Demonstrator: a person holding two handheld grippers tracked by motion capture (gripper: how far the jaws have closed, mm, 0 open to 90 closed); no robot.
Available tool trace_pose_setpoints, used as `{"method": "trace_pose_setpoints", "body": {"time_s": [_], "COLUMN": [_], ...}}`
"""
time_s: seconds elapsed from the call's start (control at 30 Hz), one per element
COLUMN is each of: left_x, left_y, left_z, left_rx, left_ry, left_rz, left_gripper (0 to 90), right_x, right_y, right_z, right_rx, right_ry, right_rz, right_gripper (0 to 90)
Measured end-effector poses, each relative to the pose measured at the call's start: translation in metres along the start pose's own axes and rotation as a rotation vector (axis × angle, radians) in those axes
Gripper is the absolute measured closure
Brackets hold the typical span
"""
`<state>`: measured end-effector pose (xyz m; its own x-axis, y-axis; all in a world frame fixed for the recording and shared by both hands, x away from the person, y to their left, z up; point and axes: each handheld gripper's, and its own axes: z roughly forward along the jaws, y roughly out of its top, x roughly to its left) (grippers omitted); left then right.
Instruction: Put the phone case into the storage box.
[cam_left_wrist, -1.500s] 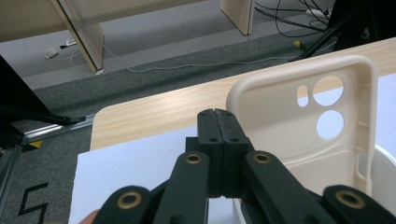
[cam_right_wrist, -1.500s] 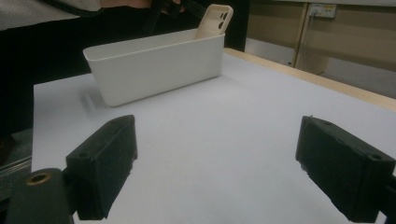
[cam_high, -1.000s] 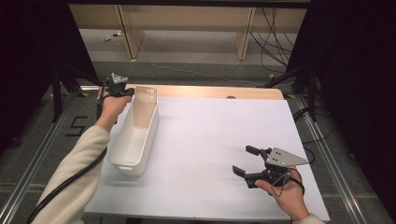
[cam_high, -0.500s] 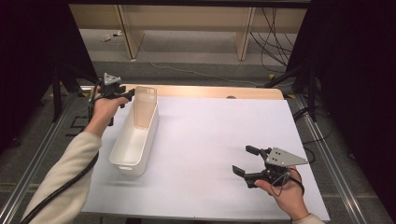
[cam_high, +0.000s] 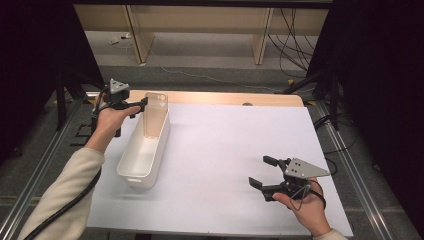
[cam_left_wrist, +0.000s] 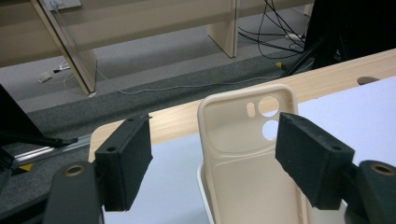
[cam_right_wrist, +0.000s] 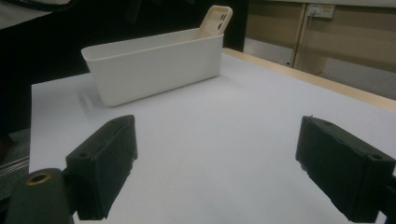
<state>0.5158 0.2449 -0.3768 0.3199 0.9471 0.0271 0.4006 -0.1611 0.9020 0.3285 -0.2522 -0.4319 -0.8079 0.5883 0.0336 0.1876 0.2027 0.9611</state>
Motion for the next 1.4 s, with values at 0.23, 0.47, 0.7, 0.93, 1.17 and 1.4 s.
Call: {"method": "trace_pose_setpoints", "body": {"time_s": [0.23,0.47,0.7,0.93,1.17,1.4], "left_x": [-0.004,-0.007,-0.008,-0.011,-0.016,-0.020], "left_y": [-0.002,-0.003,-0.006,-0.008,-0.009,-0.009], "left_z": [-0.006,-0.015,-0.022,-0.031,-0.040,-0.047], "left_rx": [-0.026,-0.038,-0.046,-0.052,-0.064,-0.070], "left_ry": [-0.043,-0.051,-0.060,-0.073,-0.087,-0.104], "left_rz": [-0.003,-0.002,-0.005,0.001,0.015,0.030], "left_gripper": [21.0,16.7,15.5,15.5,15.4,15.4], "right_x": [0.001,0.000,0.000,0.001,0.001,0.001], "right_y": [0.000,0.000,0.001,0.001,0.001,0.001], "right_z": [-0.001,0.000,0.000,-0.001,0.000,-0.001], "right_rx": [0.019,-0.011,-0.004,0.000,0.000,-0.001], "right_ry": [-0.003,-0.003,-0.004,-0.013,-0.012,-0.012], "right_rz": [0.018,-0.008,-0.003,-0.006,-0.010,-0.009], "right_gripper": [13.9,13.9,13.9,13.8,13.8,13.8]}}
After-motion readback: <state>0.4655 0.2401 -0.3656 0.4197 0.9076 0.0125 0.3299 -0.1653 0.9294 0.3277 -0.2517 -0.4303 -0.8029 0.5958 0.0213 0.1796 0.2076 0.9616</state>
